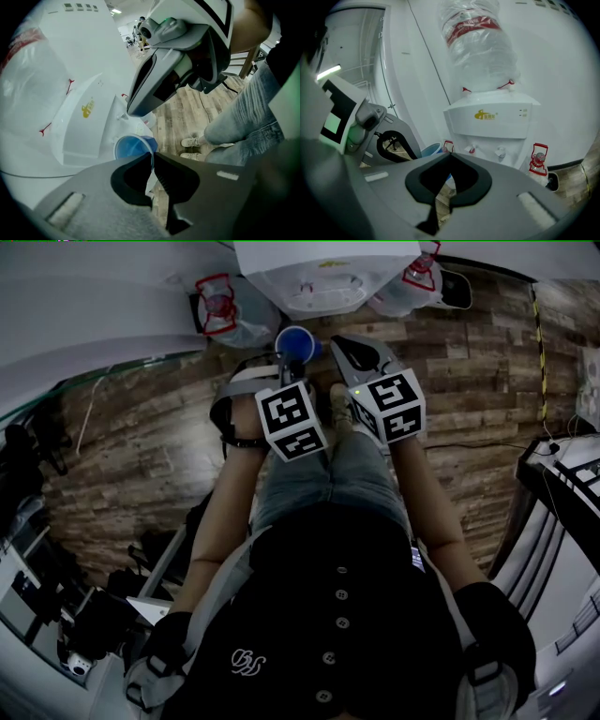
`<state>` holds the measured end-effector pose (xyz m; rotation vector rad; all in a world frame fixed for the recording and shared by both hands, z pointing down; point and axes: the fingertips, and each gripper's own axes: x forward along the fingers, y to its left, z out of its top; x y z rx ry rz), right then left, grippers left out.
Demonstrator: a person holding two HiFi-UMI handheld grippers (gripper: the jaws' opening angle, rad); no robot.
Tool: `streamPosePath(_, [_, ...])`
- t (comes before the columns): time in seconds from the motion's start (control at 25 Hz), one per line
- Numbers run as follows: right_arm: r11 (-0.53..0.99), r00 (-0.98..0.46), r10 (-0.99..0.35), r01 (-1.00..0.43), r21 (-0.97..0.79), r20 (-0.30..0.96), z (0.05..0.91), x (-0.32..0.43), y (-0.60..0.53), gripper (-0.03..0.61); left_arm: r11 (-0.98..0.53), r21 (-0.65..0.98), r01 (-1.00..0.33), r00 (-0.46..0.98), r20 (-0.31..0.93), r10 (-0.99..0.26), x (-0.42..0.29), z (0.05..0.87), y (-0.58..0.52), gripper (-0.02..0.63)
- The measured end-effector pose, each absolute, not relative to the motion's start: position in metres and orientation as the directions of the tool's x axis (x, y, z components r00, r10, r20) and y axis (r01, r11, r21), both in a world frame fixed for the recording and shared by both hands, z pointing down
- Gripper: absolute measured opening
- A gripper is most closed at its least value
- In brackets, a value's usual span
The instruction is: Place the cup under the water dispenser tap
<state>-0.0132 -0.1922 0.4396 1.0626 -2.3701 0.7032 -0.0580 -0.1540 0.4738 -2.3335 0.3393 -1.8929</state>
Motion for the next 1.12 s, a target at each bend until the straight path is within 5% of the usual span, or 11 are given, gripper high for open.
streamPosePath(1.12, [0.5, -0.59, -0.498, -0.794, -0.346, 0.635, 0.571, -0.006, -0.215, 0.0, -0.965, -0.259, -0.044, 0.085, 0.961, -0.262, -0.057, 0.595, -0.19, 0.026])
